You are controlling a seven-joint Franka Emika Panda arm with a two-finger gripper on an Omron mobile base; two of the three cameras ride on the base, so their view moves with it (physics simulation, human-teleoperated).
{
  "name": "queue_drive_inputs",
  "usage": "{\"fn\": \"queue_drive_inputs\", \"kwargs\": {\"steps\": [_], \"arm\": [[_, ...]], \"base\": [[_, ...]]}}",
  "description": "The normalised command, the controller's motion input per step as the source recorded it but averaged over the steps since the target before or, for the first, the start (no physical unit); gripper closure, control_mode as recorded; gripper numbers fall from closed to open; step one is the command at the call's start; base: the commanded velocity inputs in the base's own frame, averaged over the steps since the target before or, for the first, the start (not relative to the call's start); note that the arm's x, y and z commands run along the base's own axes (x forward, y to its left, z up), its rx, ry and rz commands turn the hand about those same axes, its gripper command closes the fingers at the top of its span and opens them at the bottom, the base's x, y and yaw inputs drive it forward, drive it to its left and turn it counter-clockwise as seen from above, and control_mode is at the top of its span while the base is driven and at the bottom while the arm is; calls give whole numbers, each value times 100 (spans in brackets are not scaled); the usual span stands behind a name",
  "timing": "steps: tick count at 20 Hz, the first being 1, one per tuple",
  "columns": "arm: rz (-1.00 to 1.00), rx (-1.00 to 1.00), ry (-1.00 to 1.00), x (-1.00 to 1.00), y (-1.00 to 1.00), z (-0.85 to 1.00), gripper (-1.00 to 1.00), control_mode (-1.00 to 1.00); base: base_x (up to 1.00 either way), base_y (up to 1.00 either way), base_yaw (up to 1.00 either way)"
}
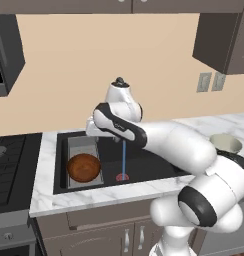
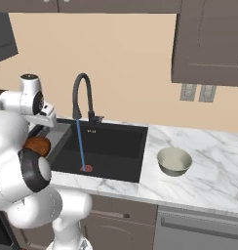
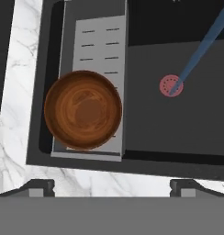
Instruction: Rinse each bowl for a few seconds and place them down in the sink or on the counter.
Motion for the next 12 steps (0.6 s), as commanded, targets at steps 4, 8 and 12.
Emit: {"fn": "queue_drive_inputs", "kwargs": {"steps": [4, 8, 12], "arm": [[0, -2, -2, -12, -18, 55, -100, -100], [0, -1, -2, -13, -37, 47, -100, -100], [0, 0, 0, -18, -44, 38, -100, -100]], "base": [[0, 0, 0], [0, 0, 0], [0, 0, 0]]}}
